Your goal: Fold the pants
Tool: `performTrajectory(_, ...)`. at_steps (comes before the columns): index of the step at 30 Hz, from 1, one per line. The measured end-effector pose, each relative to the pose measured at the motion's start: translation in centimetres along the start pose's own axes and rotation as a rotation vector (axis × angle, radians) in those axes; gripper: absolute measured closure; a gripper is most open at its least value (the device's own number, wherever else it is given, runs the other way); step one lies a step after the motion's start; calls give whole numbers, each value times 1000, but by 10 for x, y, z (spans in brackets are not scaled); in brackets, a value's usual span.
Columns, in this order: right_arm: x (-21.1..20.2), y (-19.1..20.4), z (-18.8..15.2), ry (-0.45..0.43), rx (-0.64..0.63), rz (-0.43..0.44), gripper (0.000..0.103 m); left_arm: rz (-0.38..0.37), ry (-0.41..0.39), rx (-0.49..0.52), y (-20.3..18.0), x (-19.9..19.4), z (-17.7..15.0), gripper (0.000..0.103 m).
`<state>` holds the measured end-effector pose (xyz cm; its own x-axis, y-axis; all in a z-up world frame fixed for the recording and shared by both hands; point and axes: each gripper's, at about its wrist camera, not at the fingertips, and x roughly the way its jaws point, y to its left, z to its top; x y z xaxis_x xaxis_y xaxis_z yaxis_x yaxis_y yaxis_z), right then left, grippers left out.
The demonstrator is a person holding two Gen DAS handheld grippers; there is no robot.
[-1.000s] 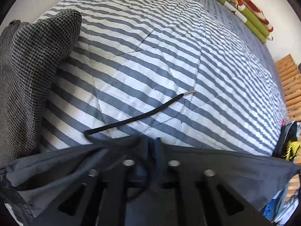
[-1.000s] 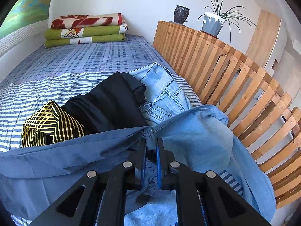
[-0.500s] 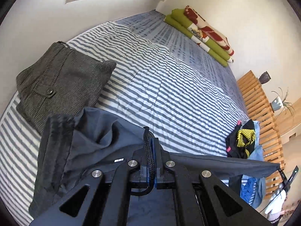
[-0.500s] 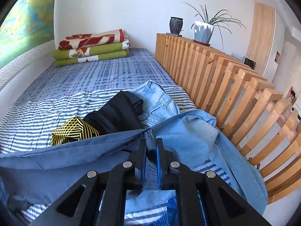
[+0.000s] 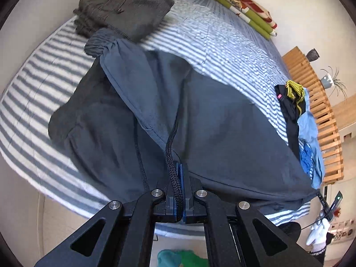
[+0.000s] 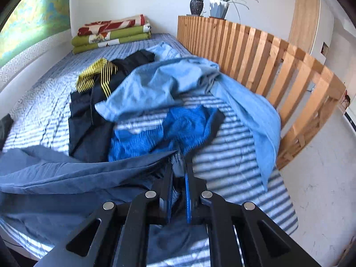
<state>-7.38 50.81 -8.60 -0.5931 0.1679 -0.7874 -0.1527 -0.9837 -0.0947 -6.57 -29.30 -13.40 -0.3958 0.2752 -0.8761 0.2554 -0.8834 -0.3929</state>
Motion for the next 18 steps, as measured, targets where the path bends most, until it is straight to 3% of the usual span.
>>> performTrajectory(4,11,2,-52,47,-49,-39,95,34,13,-45,27,3,-17,103)
performTrajectory(8,1,9,-53,13,-99,-65,95,33,-2,-62,35,-7,-18,103)
performTrajectory(11,-24,19,-18,-112,-146,-97,95,28,-13,-54,29,-15,-16,103)
performTrajectory(14,-68,35,15,-284,-182,-54,95,20,-23,0,8,-26,-10,103)
performTrajectory(16,-89,45,14,-363,-243,-42,94,14,-29,47,-12,-32,-6,103)
performTrajectory(18,-92,45,-6,-377,-308,9,94,-12,-26,83,-31,-33,-3,103)
